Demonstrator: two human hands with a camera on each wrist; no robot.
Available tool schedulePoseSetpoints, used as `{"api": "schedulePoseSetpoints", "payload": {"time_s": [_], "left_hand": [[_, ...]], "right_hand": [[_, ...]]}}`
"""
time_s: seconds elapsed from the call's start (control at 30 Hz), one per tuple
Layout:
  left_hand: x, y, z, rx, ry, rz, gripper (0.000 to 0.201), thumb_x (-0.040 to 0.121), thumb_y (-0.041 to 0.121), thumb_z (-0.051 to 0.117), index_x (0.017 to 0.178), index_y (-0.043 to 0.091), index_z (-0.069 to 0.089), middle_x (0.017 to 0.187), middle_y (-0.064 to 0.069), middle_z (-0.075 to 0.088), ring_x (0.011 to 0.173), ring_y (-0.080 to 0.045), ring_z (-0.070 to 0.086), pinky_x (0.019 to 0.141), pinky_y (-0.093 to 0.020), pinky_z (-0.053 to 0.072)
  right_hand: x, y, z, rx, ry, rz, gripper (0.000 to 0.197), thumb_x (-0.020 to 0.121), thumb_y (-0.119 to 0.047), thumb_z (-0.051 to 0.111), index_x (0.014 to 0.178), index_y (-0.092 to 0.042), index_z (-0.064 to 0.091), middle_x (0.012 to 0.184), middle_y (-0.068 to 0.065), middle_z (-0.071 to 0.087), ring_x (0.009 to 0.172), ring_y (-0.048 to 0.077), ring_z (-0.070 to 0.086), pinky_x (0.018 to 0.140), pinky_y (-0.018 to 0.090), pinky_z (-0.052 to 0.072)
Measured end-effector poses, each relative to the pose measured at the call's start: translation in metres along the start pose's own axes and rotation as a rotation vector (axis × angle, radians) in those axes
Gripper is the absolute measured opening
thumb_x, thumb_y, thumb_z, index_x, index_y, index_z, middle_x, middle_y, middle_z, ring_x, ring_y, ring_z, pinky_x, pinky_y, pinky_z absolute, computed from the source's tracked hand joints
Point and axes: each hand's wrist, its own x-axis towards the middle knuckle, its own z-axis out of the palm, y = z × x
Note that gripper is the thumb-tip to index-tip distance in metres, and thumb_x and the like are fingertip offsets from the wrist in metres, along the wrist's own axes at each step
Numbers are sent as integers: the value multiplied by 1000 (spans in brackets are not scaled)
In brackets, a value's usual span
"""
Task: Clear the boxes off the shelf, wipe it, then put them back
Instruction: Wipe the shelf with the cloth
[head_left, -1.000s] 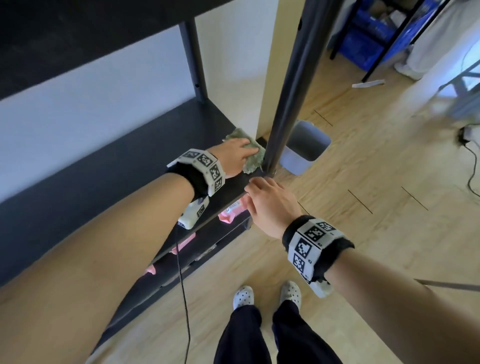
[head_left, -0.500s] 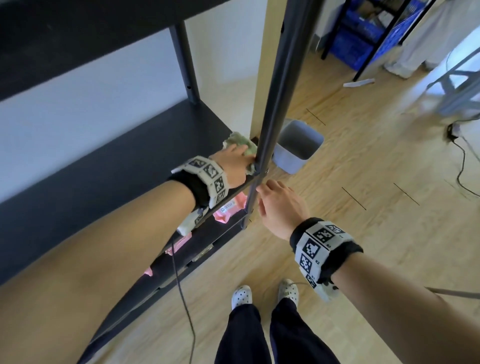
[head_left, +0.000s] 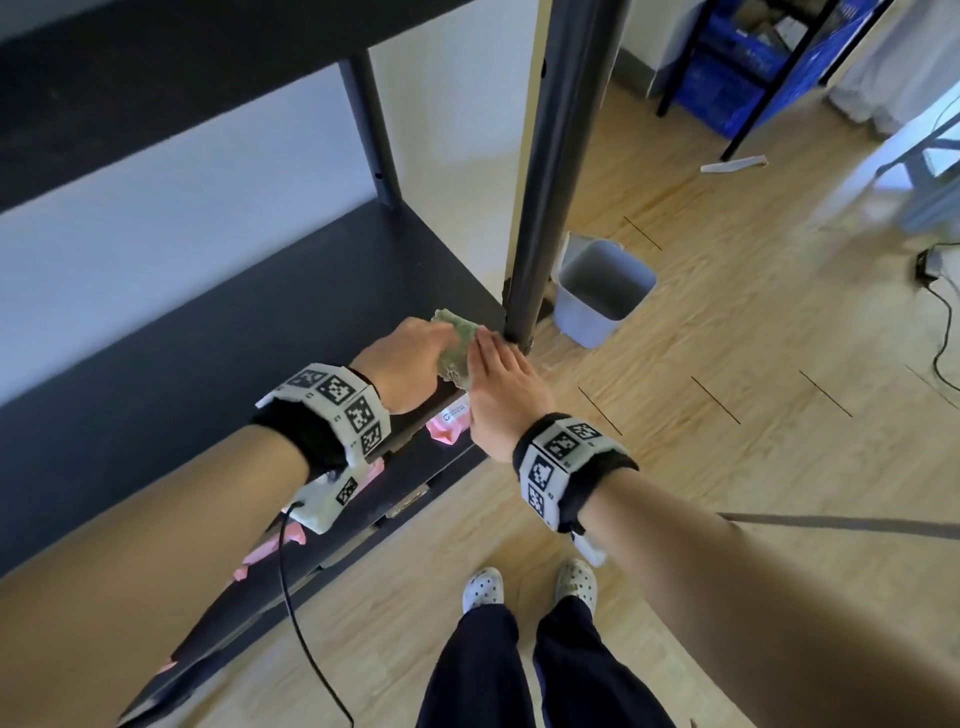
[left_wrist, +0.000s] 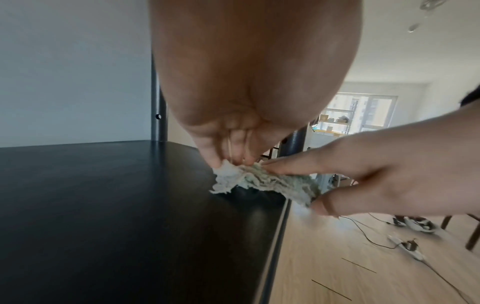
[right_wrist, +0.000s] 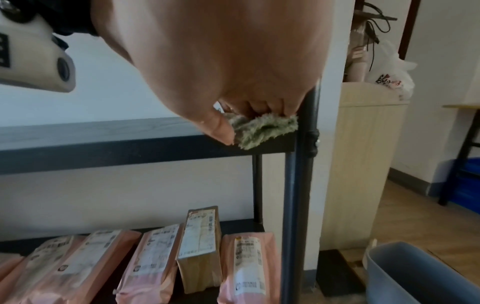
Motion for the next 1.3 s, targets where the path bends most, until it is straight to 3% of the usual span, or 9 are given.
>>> {"api": "schedulePoseSetpoints", "payload": {"time_s": [0.17,0.27,0.37,0.5,0.6,0.83,1.0,1.13,1.3], "left_hand": [[-1,2,-6,98,-21,-36,60,90,1,35,147,19,28,156,5,22,144,-16,16,115,-45,28],[-8,4,-5,36,-87,-14,56,90,4,35,140,28,36,148,1,33,138,-22,31,110,-47,35],[-8,7,-7,137,-146,-18,58,91,8,34,143,32,31,152,3,28,136,-21,37,109,-45,37],[7,4,-22,392,-124,-38,61,93,9,33,150,18,15,159,3,14,146,-16,17,119,-37,22],[17,-4,-37,416,-110,-100,62,92,7,35,150,10,13,160,-2,9,148,-17,6,121,-36,15],[9,-11,-37,180,-180,-37,74,90,-5,30,150,32,9,159,12,5,148,-15,7,119,-40,20],[28,-6,-31,179,-222,55,72,92,-8,27,150,29,9,159,15,1,148,-16,-5,120,-41,16],[55,1,-35,10,-207,63,72,91,-12,26,148,30,22,160,9,8,148,-18,-4,120,-34,3],[56,21,-34,143,-133,72,71,88,-7,31,145,35,29,155,2,18,141,-28,12,118,-40,17]], "right_hand": [[22,-8,-1,39,-16,35,80,93,-17,47,149,2,-7,159,14,-8,148,26,-3,122,38,2],[8,0,-4,-5,-68,-1,76,95,-23,42,149,1,-6,159,15,-8,148,25,-3,122,39,4],[1,-1,-3,-9,-115,29,70,97,-24,33,149,2,-5,159,16,-8,148,26,-5,122,40,3],[31,-21,-4,141,-72,115,69,97,-22,33,149,-1,-6,159,14,-10,148,26,-5,121,37,-1],[45,-26,0,133,-34,100,66,98,-26,30,150,-3,-5,160,11,-9,148,23,-5,119,34,-2],[56,-24,-16,136,15,137,67,96,-21,33,149,2,-2,159,15,-4,148,25,-2,121,35,4],[20,-12,-11,32,73,35,73,95,-25,41,149,2,-1,159,17,1,148,26,3,120,34,4],[5,-5,-11,-88,85,-30,70,94,-33,45,148,1,15,158,17,10,147,27,14,119,37,13],[0,-2,-5,-46,145,-3,46,90,-29,56,130,-8,48,137,9,46,125,24,47,103,35,41]]}}
